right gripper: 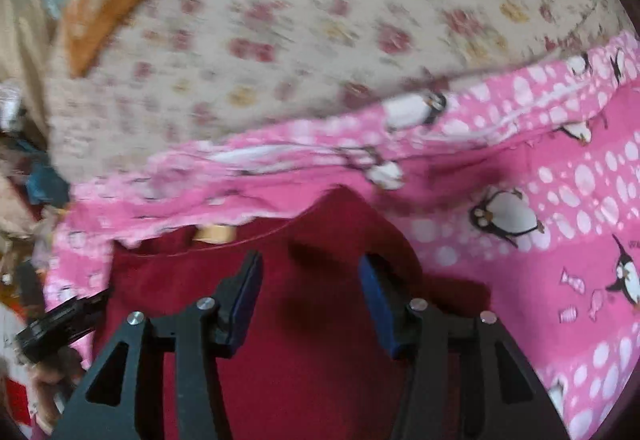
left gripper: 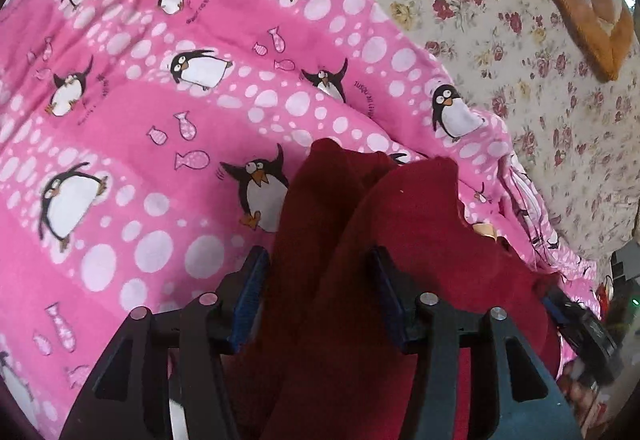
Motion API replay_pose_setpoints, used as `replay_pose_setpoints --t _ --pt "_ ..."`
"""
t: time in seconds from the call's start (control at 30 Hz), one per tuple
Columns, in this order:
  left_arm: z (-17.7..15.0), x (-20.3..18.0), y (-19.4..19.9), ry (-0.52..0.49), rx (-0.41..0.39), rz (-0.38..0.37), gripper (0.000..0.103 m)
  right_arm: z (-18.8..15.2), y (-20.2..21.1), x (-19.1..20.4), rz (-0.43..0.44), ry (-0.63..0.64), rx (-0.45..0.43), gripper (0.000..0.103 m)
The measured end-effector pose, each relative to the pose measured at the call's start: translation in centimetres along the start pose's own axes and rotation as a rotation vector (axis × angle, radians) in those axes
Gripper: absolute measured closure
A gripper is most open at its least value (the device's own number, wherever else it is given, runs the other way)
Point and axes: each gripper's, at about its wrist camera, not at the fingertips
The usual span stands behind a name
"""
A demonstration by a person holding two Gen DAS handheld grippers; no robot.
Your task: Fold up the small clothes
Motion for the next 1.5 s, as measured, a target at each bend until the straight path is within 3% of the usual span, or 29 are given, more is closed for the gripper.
replay_pose_setpoints --t 0.2,0.33,0.53,0.7,0.8,0.9,0.97,1.03,1.3,1.5 --pt "-0.1 0.1 0.4 -0.013 -0.014 -0.003 0.068 -0.1 -0.1 0.3 -0.042 0.014 0.004 0.051" --pt "-0.6 0.0 1.9 -0.026 -0.015 -0.012 0.068 -1.4 4.1 2.8 -0.002 0.075 0.001 0.049" --pt "-2.1 -0.2 4.3 -0.040 -0.030 -0.014 0.068 -6.0 8.3 4.8 -0.001 0.168 0.082 0.049" --pt "-4.2 0.9 6.1 -0.026 -0.018 -0.025 0.068 -8.6 6.3 3.4 -0.054 0.165 0.165 0.049" --pt "-5.5 2.4 7.4 0.006 0.003 -0.053 0.068 -8.4 6.0 4.8 -0.113 0.213 0.183 0.049" --pt "-6.8 4.1 8.4 0.047 -0.001 -0.075 0.068 -7.6 7.3 7.4 -0.058 0.218 0.157 0.048" --pt "-7.6 5.1 8.6 0.074 -0.013 -0.080 0.068 -7.2 7.1 9.6 -0.002 0.218 0.164 0.040" --pt "-8.4 6.0 8.5 0.113 -0.003 -0.102 0.068 -7.1 5.6 12.3 0.077 0.217 0.192 0.033" --pt "-11.3 9.1 8.1 0.243 0.054 -0.223 0.068 -6.4 -4.4 21.9 0.191 0.296 0.314 0.032" --pt "-12.9 11.4 9.9 0.305 0.031 -0.242 0.068 -6.9 -11.1 26.5 0.173 0.338 0.387 0.032"
Point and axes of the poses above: each gripper's, at about its wrist camera, not at the fingertips, and y roughly against the way its jaws point, x to its left, z to its top, and after that the axes turned 11 degrees about z, right-handed
